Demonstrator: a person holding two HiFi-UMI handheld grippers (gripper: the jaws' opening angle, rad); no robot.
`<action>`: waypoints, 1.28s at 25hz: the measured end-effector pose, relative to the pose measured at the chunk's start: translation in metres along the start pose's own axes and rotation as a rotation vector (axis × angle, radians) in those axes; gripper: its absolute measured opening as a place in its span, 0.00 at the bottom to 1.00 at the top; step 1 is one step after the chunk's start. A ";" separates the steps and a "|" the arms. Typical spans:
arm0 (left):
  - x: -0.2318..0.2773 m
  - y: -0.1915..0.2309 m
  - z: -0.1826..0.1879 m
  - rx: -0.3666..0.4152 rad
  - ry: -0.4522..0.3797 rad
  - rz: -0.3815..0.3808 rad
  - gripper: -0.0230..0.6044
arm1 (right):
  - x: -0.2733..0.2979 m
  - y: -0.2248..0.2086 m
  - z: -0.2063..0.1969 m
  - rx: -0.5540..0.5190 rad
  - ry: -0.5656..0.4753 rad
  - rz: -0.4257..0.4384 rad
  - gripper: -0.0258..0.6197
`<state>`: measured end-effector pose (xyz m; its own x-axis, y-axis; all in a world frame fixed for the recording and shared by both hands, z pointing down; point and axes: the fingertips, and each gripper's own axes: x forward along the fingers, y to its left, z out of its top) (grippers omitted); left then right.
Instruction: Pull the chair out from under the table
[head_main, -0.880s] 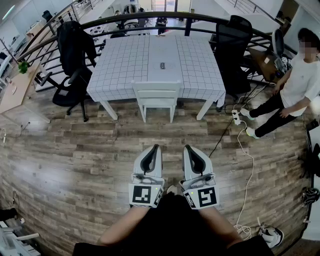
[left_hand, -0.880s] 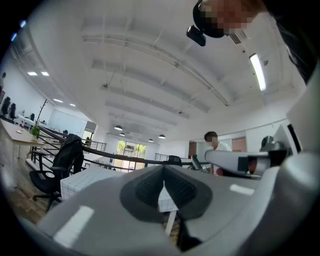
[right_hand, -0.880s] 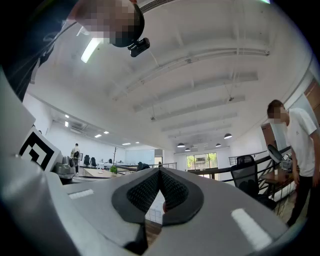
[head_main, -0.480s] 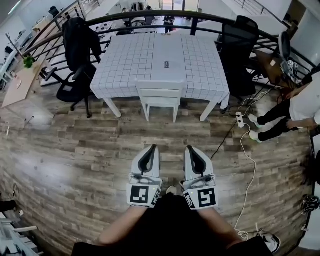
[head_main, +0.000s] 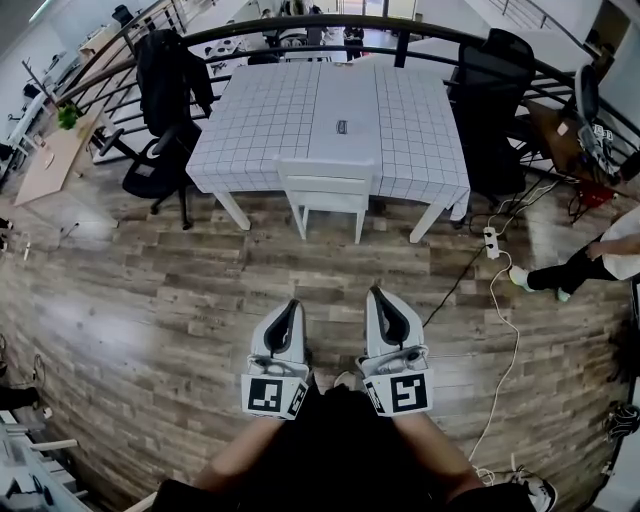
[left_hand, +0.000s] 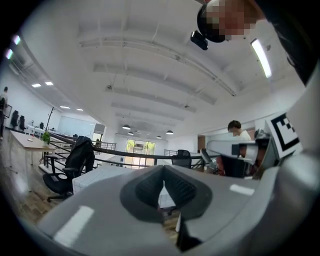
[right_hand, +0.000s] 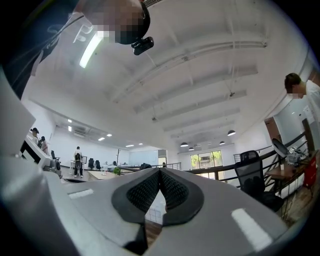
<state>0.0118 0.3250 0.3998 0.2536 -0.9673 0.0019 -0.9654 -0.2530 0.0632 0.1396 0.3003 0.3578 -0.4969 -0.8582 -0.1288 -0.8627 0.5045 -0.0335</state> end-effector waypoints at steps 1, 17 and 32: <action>-0.001 0.004 -0.005 0.007 0.003 0.000 0.05 | 0.002 -0.001 -0.004 0.000 0.003 -0.005 0.03; 0.122 0.083 -0.004 0.017 -0.002 -0.080 0.05 | 0.129 -0.026 -0.060 0.018 0.131 -0.044 0.04; 0.229 0.175 -0.044 -0.198 0.121 -0.100 0.05 | 0.283 -0.019 -0.106 -0.038 0.295 -0.007 0.04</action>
<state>-0.0965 0.0596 0.4554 0.3645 -0.9253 0.1042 -0.9074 -0.3278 0.2631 0.0056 0.0375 0.4271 -0.4921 -0.8548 0.1649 -0.8663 0.4995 0.0043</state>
